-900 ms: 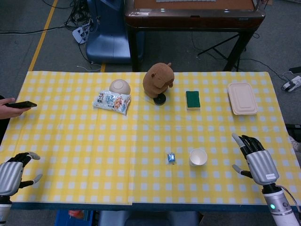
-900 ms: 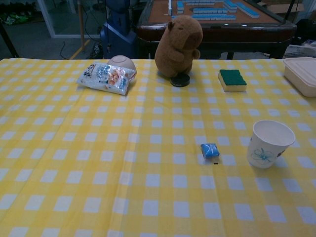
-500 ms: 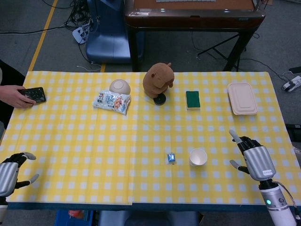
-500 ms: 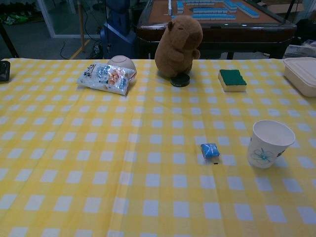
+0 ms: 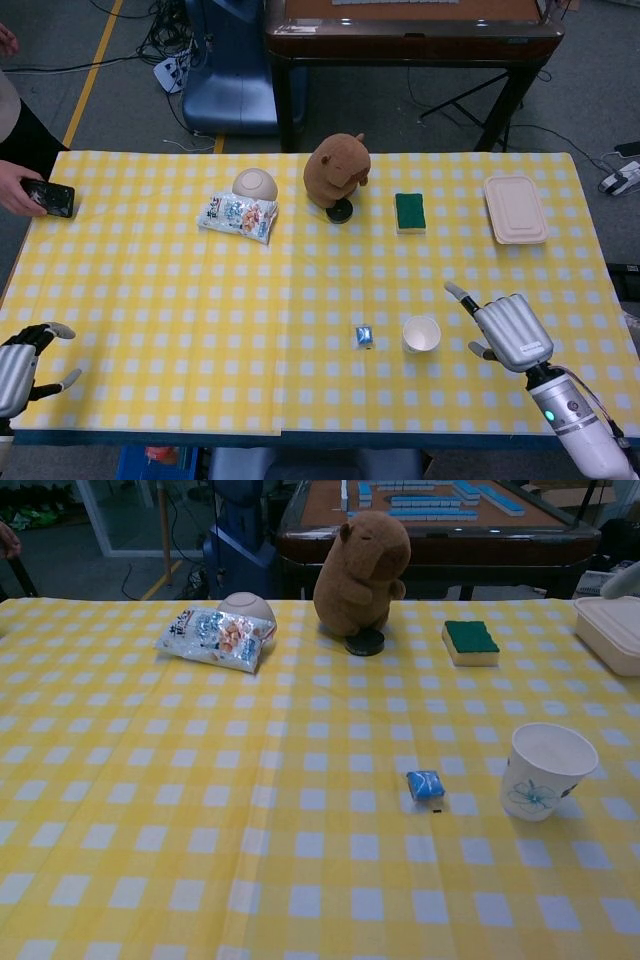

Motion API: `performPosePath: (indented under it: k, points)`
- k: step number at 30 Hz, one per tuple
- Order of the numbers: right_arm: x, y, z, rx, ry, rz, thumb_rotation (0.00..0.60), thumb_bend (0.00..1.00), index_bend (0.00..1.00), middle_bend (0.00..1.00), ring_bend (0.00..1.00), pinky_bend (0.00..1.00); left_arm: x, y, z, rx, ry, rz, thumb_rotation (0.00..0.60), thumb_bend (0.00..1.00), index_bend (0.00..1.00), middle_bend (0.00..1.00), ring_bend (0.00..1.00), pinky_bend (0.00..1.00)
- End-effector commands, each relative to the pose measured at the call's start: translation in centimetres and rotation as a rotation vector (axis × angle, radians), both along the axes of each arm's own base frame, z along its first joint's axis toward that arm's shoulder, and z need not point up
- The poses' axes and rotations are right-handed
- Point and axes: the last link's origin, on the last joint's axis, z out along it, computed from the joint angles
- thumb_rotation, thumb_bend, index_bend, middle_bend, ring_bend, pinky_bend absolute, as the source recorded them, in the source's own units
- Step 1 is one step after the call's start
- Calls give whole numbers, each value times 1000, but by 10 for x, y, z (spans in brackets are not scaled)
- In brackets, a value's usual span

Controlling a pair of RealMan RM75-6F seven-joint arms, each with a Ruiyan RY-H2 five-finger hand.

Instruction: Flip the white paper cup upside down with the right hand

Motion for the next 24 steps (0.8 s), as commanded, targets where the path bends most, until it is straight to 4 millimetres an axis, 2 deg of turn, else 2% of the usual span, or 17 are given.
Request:
performPosePath:
  k: [1,12,24]
  points:
    - [16,-12,-2,89,76,-22,600,0,164,1000,1000,1000,0,0,1,3,-2,0,600,171,468,361,316,438]
    - [25,-26,-33,224,157,-69,600,0,167,1000,1000,1000,0,-1,6,16,-15,0,600,171,468,361,316,438]
    - [35,-35,-60,274,213,-68,600,0,190,1000,1000,1000,0,-2,9,25,-21,-2,600,171,468,361,316,438]
